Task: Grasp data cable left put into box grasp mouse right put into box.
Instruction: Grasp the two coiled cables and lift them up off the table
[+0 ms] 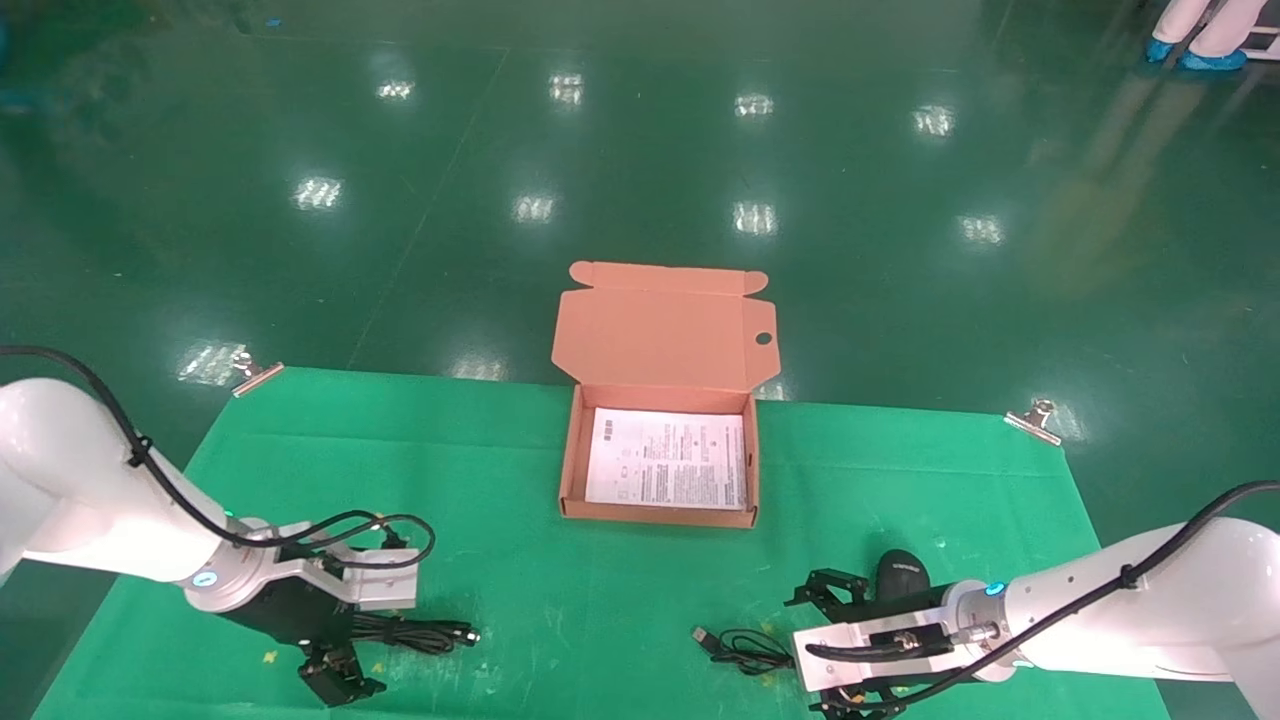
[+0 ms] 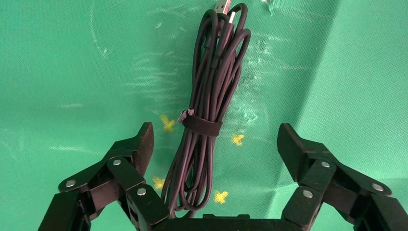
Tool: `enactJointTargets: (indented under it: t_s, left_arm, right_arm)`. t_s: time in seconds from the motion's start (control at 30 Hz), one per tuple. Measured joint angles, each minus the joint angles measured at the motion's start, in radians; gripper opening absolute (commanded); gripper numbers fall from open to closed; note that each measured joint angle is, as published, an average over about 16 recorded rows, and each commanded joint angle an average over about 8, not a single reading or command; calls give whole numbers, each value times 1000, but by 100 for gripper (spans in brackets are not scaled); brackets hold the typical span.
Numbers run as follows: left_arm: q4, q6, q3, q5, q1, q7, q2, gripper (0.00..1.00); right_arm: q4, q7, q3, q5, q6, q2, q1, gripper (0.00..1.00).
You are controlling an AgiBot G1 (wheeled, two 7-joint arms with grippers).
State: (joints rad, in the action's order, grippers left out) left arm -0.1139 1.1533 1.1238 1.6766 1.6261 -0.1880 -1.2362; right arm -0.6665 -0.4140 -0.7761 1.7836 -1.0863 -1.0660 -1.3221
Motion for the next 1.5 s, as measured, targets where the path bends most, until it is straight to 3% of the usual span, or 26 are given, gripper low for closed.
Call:
enactJointTargets:
  t_s: [1.5]
  left_arm:
    - [-16, 5, 2, 2, 2, 4, 4, 0]
  right_arm:
    - [-10, 7, -3, 3, -11, 2, -4, 0]
